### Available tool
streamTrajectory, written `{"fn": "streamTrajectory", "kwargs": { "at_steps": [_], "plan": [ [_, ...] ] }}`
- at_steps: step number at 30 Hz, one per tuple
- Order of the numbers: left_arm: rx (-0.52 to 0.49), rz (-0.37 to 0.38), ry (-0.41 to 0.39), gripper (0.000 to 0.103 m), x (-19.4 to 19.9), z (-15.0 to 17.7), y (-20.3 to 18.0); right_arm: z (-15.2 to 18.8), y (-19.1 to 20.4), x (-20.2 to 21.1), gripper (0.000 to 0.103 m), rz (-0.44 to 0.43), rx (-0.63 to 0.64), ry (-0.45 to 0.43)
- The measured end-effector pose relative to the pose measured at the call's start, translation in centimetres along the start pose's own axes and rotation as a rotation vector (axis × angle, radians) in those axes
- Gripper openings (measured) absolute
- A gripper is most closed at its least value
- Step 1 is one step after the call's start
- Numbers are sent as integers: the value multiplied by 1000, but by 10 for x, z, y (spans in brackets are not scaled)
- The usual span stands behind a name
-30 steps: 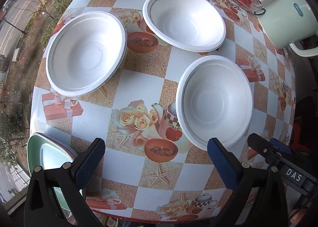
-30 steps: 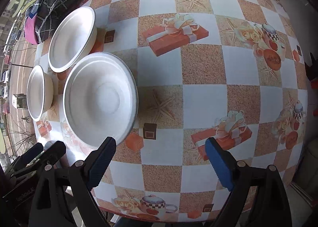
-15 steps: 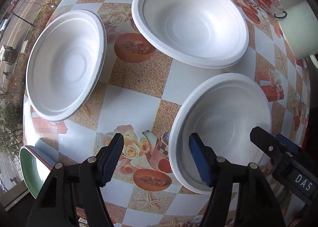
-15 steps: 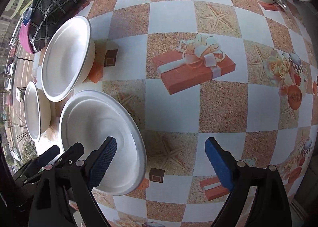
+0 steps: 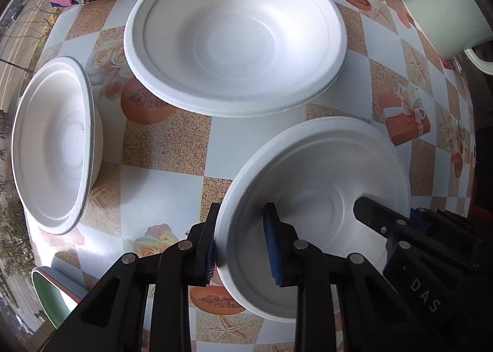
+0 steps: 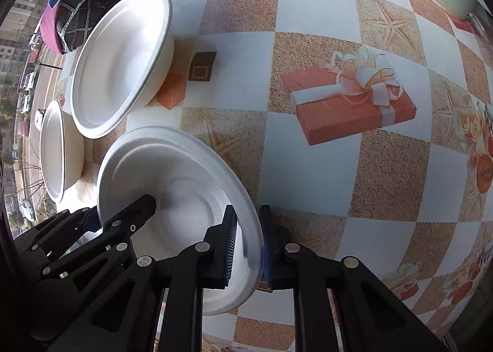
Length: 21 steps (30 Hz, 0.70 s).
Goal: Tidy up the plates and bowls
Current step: 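Close both grippers on the rim of the white bowl, then carry the white bowl beside the plate stack and open both grippers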
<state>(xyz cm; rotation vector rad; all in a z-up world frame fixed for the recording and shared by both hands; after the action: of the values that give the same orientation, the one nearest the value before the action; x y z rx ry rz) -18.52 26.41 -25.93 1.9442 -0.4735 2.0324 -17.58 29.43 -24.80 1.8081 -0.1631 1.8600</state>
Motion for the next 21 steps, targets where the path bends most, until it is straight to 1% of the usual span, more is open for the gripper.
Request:
{"fn": "streamTrajectory", "kwargs": {
  "at_steps": [2, 3, 7, 12, 18, 21],
  "plan": [
    [-27, -5, 3, 30, 0, 4, -5, 9, 1, -3, 16, -1, 4, 10],
    [-45, -10, 2, 30, 0, 20, 5, 17, -3, -3, 16, 2, 6, 13],
    [-101, -21, 9, 30, -2, 44, -7, 39, -5, -9, 16, 12, 13, 31],
    [-207, -51, 15, 31, -7, 92, -25, 82, -7, -16, 17, 31, 36, 60],
    [-324, -71, 30, 32, -13, 152, -44, 138, -13, -26, 18, 50, -3, 84],
    [-378, -76, 38, 34, -16, 174, -52, 162, -13, -30, 18, 64, -12, 85]
  ]
}}
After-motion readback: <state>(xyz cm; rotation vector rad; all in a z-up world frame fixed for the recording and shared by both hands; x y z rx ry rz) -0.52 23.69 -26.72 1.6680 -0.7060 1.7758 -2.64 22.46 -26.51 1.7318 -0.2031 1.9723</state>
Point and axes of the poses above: each gripper's, at about its wrist camera, not at the fingertips, and x roughly against the way its jaws point, y to its left, z to its underside, the point moved 9 cm from there along -x, roughly the way its jaws point, and after that the axes turned 2 degrees about -z, right-handed, at the moved point
